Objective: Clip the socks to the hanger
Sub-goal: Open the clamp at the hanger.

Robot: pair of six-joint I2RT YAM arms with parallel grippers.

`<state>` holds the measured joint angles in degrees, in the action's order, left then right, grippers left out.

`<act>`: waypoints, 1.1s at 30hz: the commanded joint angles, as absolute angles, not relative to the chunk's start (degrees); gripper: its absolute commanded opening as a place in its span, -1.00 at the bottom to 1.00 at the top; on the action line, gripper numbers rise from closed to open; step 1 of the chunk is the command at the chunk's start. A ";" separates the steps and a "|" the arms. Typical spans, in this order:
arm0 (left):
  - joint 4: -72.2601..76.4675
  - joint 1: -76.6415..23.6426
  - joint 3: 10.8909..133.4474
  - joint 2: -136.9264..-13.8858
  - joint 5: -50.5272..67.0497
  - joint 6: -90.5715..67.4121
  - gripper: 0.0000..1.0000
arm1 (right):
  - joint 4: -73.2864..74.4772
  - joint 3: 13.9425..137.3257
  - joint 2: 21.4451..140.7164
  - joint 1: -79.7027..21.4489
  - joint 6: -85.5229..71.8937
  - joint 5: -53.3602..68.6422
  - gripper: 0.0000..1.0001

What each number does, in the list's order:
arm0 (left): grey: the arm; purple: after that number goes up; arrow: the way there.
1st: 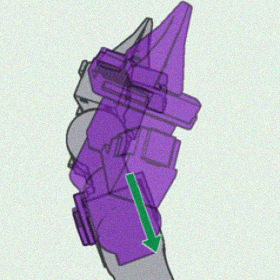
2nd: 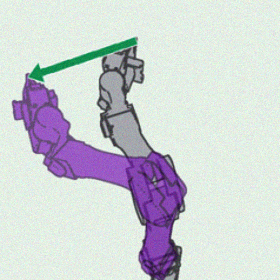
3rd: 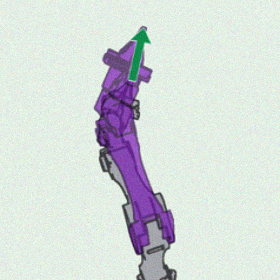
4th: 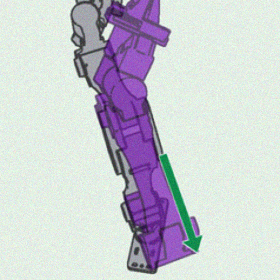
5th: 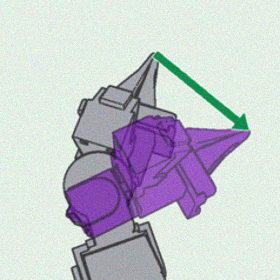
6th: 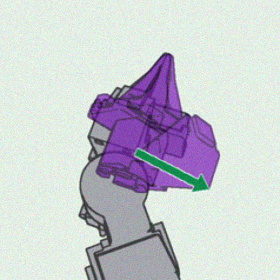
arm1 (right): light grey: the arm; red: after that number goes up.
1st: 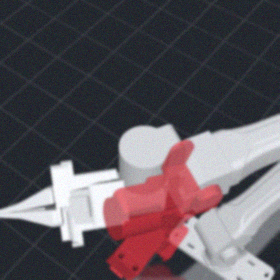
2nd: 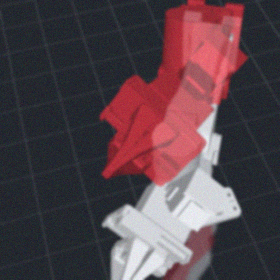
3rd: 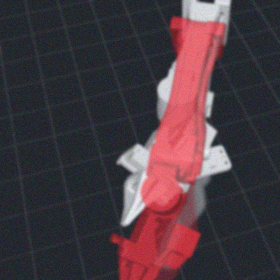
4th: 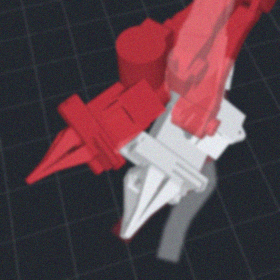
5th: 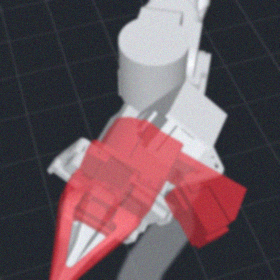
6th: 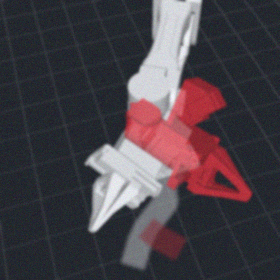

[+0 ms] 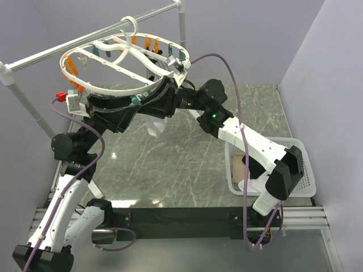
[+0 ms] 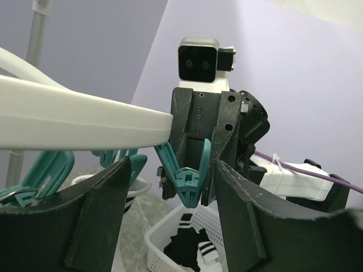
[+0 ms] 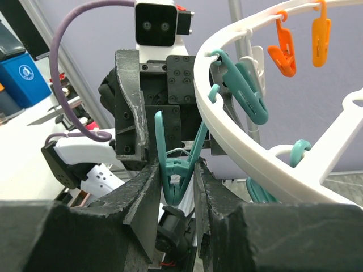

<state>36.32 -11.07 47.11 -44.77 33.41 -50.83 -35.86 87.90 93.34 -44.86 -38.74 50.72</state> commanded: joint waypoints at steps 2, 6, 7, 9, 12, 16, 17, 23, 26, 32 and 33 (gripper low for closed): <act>41.83 -10.81 45.97 -42.98 30.85 -52.47 0.31 | -39.11 90.00 93.52 -45.35 -40.43 51.86 -0.48; 42.45 -10.81 45.79 -43.06 30.94 -52.73 0.30 | -40.16 89.47 93.60 -45.35 -40.96 51.42 -0.48; 43.06 -10.81 45.79 -43.24 31.29 -53.00 0.30 | -40.34 89.39 93.60 -45.35 -41.31 51.42 -0.48; 43.85 -10.81 45.53 -43.77 31.46 -53.52 0.30 | -40.60 89.38 93.78 -45.35 -41.48 51.24 -0.49; 45.00 -10.81 45.61 -44.56 32.17 -54.23 0.29 | -40.61 89.65 94.22 -45.44 -41.92 51.24 -0.49; 45.88 -10.81 45.88 -45.35 33.13 -54.75 0.27 | -40.25 90.00 94.39 -45.44 -41.49 51.15 -0.50; 46.23 -10.81 45.97 -45.35 33.40 -54.93 0.27 | -40.25 90.09 94.39 -45.35 -41.48 51.07 -0.50; 46.41 -10.81 45.88 -45.35 33.75 -55.02 0.08 | -40.25 89.91 94.48 -45.35 -41.40 50.98 -0.51; 46.06 -10.81 45.79 -45.18 33.66 -54.58 -0.18 | -39.82 90.00 94.40 -45.35 -40.87 50.98 -0.50; 42.11 -10.81 46.06 -44.74 32.26 -52.04 -0.46 | -36.04 89.82 93.43 -45.44 -37.53 50.19 -0.28; 41.49 -10.81 46.05 -44.30 31.99 -50.99 -0.45 | -34.47 89.74 93.25 -45.35 -36.22 50.19 -0.15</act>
